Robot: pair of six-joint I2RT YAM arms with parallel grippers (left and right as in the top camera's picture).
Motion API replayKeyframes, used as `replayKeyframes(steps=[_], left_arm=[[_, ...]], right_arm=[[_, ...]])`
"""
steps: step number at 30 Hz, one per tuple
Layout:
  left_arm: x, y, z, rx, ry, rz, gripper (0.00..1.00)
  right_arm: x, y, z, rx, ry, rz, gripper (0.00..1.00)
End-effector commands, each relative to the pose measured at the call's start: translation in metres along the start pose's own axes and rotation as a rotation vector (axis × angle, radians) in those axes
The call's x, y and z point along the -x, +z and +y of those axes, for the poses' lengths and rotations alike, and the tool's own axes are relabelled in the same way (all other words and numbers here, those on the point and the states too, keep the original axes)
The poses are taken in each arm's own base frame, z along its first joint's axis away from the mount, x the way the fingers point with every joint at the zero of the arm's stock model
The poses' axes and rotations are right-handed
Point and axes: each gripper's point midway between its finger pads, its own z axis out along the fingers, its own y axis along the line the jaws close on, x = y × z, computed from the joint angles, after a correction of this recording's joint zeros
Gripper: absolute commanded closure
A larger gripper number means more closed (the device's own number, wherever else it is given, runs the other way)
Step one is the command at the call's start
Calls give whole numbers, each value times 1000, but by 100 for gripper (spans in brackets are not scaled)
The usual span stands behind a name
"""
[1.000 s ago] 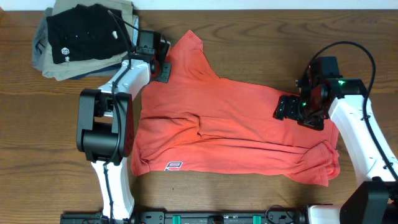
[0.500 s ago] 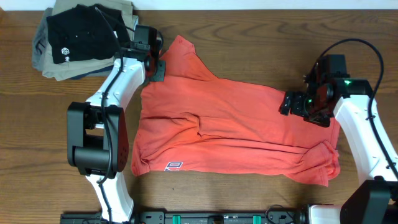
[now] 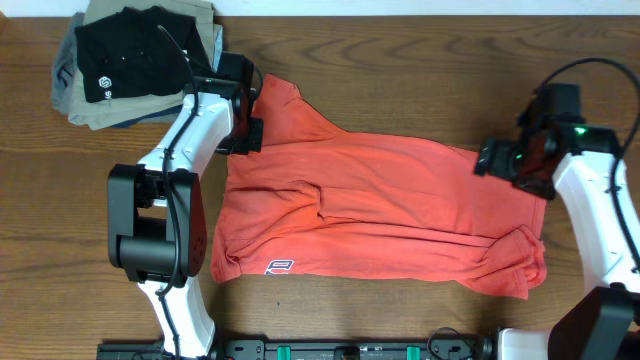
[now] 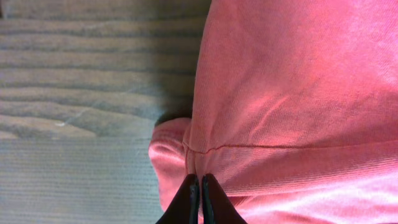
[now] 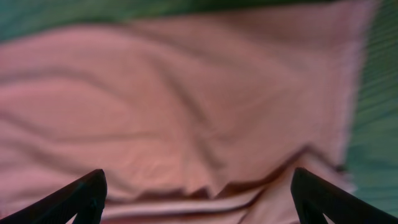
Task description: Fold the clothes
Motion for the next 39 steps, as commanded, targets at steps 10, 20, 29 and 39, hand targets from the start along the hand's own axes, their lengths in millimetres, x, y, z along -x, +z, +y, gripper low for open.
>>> replayKeyframes(steps=[10, 20, 29, 39], left_arm=[[-4, -3, 4, 17, -19, 10, 94], [-3, -3, 4, 16, -22, 5, 94], [-1, -3, 4, 16, -23, -1, 94], [2, -3, 4, 14, -24, -12, 94]], right_arm=[[28, 25, -79, -58, 195, 12, 11], [38, 72, -108, -172, 193, 39, 10], [58, 88, -122, -202, 197, -28, 16], [69, 109, -114, -147, 172, -48, 21]])
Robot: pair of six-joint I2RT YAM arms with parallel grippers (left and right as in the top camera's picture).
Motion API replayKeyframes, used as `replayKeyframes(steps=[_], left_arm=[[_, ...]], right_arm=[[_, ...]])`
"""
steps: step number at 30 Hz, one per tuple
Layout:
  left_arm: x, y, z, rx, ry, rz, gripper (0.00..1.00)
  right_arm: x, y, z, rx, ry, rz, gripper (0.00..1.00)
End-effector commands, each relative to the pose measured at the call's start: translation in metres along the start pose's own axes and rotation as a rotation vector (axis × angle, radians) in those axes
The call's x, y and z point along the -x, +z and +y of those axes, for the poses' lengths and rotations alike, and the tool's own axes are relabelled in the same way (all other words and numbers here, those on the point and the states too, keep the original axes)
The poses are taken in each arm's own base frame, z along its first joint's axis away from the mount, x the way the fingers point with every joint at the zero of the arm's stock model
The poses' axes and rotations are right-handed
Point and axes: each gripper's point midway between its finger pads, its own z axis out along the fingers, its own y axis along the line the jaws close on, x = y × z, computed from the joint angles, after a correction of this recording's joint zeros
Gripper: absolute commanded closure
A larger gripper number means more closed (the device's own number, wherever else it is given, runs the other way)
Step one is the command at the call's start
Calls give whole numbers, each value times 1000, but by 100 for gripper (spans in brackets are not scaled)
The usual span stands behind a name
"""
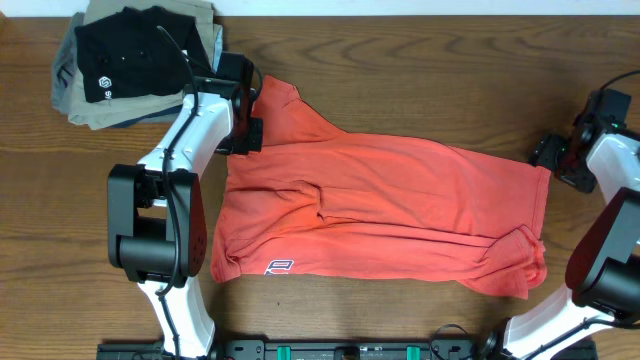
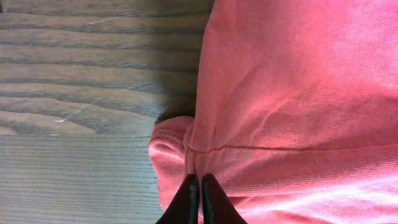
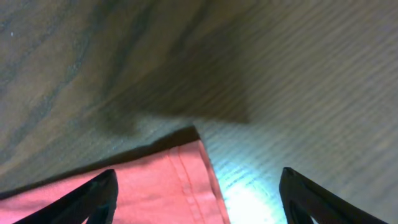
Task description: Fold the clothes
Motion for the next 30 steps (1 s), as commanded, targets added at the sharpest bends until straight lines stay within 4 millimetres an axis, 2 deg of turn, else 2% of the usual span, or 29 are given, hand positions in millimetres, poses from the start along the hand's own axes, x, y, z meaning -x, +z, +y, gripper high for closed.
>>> replayKeyframes(steps=[1, 4, 9, 15, 16, 19, 22, 25, 27, 30], left_arm=[[1, -3, 4, 14, -8, -11, 94], [1, -3, 4, 14, -8, -11, 94], [1, -3, 4, 14, -9, -11, 94], [1, -3, 4, 14, -8, -11, 94], [1, -3, 4, 14, -9, -11, 94], [3, -3, 4, 14, -9, -16, 94], [2, -5, 4, 14, -12, -18, 94], [3, -17, 5, 11, -44, -37, 94], [7, -31, 6, 7, -52, -71, 94], [10, -58, 8, 1, -57, -127, 94]], right_arm=[[-1, 11, 2, 26, -6, 23, 22], [-7, 21, 3, 27, -8, 52, 25], [-18, 35, 7, 44, -6, 102, 37], [-20, 36, 6, 42, -3, 108, 49], [-20, 36, 6, 41, 6, 110, 52], [-21, 36, 6, 39, 25, 116, 71], [-23, 36, 6, 36, 43, 125, 81], [-24, 33, 5, 33, 65, 136, 87], [-23, 30, 5, 30, 82, 147, 98], [-21, 21, 6, 32, 94, 170, 99]])
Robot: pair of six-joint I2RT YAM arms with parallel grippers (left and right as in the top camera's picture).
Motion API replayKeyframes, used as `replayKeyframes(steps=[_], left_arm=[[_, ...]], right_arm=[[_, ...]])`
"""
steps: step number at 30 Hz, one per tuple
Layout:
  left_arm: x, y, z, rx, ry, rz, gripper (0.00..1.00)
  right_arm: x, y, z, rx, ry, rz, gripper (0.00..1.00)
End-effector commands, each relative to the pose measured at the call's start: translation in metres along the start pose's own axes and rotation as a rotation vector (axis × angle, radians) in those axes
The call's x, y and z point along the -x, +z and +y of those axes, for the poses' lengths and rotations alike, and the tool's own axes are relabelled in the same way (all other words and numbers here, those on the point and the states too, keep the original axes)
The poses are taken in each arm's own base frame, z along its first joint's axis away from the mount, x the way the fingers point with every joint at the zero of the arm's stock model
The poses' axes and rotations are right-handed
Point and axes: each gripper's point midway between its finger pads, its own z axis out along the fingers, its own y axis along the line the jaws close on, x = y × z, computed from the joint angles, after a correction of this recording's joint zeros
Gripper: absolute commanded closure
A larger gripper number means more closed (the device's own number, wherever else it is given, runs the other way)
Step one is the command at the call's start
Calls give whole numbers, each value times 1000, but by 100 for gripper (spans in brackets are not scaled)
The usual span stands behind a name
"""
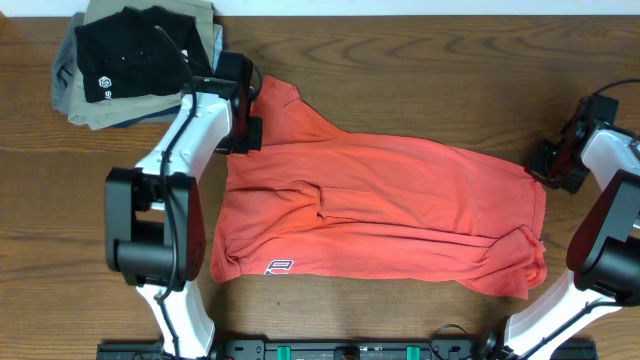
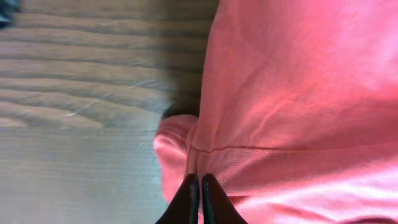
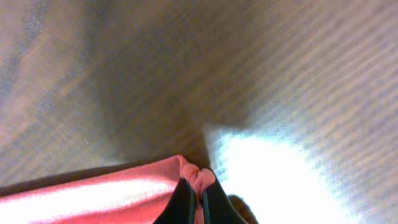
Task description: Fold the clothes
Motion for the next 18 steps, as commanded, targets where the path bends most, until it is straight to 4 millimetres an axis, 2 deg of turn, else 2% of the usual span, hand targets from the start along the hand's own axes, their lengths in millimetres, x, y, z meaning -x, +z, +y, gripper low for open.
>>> replayKeyframes(steps=[1, 4, 8, 12, 18], left_arm=[[9, -47, 7, 3, -29, -104, 94], [3, -70, 9, 0, -31, -126, 93], [-12, -85, 12, 3, -31, -100, 94], [-31, -86, 15, 12, -47, -27, 94], [-52, -86, 21, 30, -153, 60, 94]], right_arm=[[6, -6, -1, 1, 46, 16, 99], [6, -16, 4, 26, 47, 47, 99], [-3, -30, 15, 87, 50, 105, 99], [-11, -48, 23, 141, 64, 125, 99], [-20, -102, 20, 153, 99, 69, 99]])
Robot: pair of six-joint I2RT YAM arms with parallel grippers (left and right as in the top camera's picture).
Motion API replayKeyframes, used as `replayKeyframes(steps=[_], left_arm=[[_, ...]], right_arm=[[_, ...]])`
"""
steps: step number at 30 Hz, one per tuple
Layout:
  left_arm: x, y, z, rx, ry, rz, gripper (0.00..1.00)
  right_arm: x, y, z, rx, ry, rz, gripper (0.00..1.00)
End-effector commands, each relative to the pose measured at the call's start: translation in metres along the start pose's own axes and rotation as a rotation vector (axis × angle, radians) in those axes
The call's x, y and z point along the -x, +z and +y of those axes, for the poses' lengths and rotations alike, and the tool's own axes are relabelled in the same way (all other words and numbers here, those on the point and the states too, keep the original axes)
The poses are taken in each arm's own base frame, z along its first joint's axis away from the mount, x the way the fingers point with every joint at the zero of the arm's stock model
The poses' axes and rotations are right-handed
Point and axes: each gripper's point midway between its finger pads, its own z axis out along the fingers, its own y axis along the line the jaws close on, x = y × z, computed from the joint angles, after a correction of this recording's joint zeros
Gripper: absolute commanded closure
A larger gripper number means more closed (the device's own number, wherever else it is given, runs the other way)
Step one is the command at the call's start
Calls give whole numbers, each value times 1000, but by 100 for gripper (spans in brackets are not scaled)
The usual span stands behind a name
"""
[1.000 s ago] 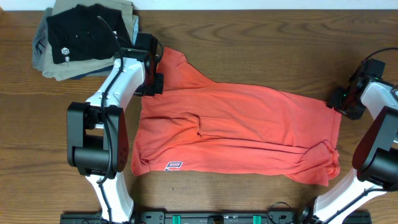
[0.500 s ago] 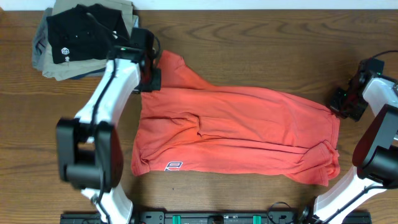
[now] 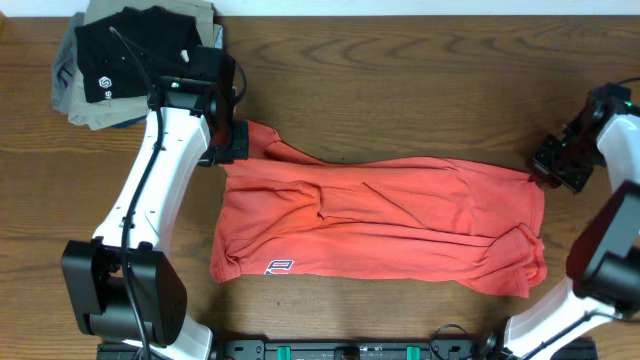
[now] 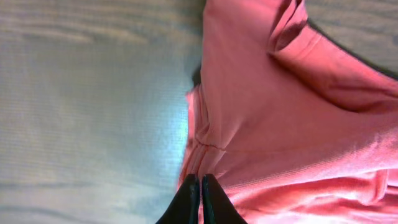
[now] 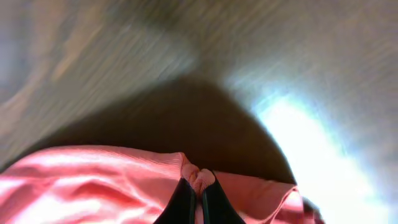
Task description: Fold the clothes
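Observation:
A red-orange shirt (image 3: 380, 215) lies spread across the middle of the wooden table, a small logo near its lower left corner. My left gripper (image 3: 232, 140) is shut on the shirt's upper left edge (image 4: 205, 140), which is raised off the wood. My right gripper (image 3: 548, 168) is shut on the shirt's upper right corner (image 5: 196, 173), a pinch of cloth showing between the black fingers (image 5: 183, 199), and that corner is lifted above its shadow.
A pile of dark and grey clothes (image 3: 130, 55) sits at the table's back left corner, just behind my left arm. The shirt's lower right corner (image 3: 520, 265) is bunched into folds. Bare wood (image 3: 420, 80) runs along the back.
Both grippers have lifted their hold on the shirt. The upper left sleeve part that stuck out toward the back is now pulled in, and the top edge runs straighter between the two grippers.
First my left gripper was shut on the shirt's upper left edge while my right gripper was open over the shirt's right side. Then the right gripper was open off the upper right corner, then shut on it. Now both hold the top edge raised.

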Motion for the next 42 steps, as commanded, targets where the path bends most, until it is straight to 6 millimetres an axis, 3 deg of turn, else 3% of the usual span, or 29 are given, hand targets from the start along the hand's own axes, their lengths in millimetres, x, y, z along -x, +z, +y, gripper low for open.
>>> replayKeyframes(steps=[1, 4, 8, 18, 24, 26, 27, 29, 30, 38, 42], left_arm=[[-9, 0, 11, 27, -116, 38, 94], [-22, 0, 18, 43, -156, 93, 94], [-37, -3, 30, 66, -177, 155, 94], [-55, -19, 59, 97, -250, 190, 94], [-57, -20, 37, -31, -228, 200, 93], [-56, -14, 31, -64, -195, 197, 83], [-56, -10, 30, -69, -193, 192, 66], [-55, 0, 30, -71, -194, 182, 19], [-54, 5, 29, -72, -194, 178, 13], [-41, 31, -4, -270, -47, 91, 10], [-35, 42, -7, -288, -26, 49, 9]], right_arm=[[-1, -52, 7, 56, 22, -111, 99], [-11, -77, -1, 22, 21, -161, 99], [-25, -94, -17, -50, 30, -199, 99], [-59, -90, -34, -93, 100, -151, 99], [-67, -85, -36, -93, 100, -139, 99], [-68, -82, -36, -93, 99, -137, 99], [-68, -81, -36, -93, 98, -136, 99], [-69, -80, -35, -91, 97, -134, 99], [-69, -80, -35, -90, 96, -135, 99], [-66, -80, -28, -52, 76, -140, 99], [-65, -80, -27, -46, 73, -145, 99]])
